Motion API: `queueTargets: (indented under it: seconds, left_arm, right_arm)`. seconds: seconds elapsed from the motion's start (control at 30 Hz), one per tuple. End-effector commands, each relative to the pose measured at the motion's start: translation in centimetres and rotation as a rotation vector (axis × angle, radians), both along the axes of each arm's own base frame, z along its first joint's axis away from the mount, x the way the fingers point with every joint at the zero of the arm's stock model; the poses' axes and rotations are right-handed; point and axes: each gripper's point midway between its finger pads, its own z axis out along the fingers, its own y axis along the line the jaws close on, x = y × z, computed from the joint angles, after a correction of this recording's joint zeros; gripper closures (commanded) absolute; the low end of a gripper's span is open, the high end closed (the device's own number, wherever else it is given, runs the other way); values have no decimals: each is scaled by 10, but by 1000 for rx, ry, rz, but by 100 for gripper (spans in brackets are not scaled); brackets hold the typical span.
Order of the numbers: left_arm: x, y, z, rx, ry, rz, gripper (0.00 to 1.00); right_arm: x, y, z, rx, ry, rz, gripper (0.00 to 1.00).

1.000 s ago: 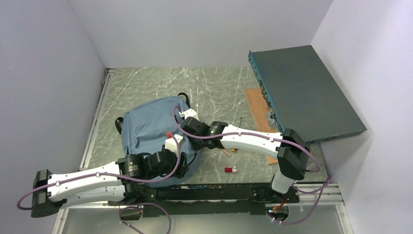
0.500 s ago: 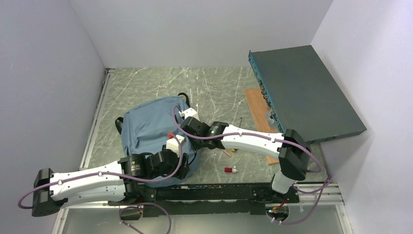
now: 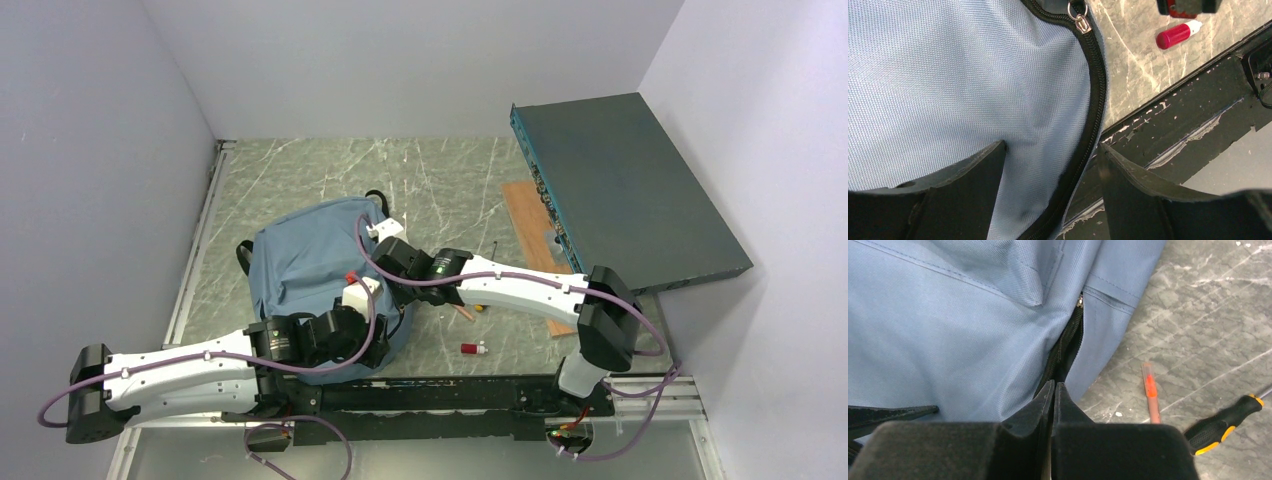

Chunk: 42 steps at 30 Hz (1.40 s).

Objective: Pack the student bag
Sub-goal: Zip the student bag at the center of the board.

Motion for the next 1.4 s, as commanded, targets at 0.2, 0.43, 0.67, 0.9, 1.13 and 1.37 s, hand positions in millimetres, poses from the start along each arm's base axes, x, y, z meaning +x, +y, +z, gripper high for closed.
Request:
queueTargets:
  seconds: [0.2, 0.43, 0.67, 0.9, 1.13, 1.37]
  left_arm:
    - [1, -10, 12, -19, -15, -26, 55]
    - [-4, -19, 13, -32, -8, -80, 92]
    - [-3, -16, 31, -58, -29, -76, 79]
    - [33, -23, 93, -120, -249, -22, 26]
    - [55, -63, 105, -137, -324, -73, 37]
    - [74, -72, 87, -13, -361, -49, 52]
  right_arm:
    - [22, 35, 66, 313, -167, 75, 100]
    - [78, 34, 67, 418, -180, 33, 100]
    - [90, 29, 69, 446, -127, 50, 100]
    - [47, 14, 73, 540, 14, 42, 100]
    - [28, 11, 79, 622, 82, 30, 100]
    - [25, 9, 88, 646, 80, 35, 100]
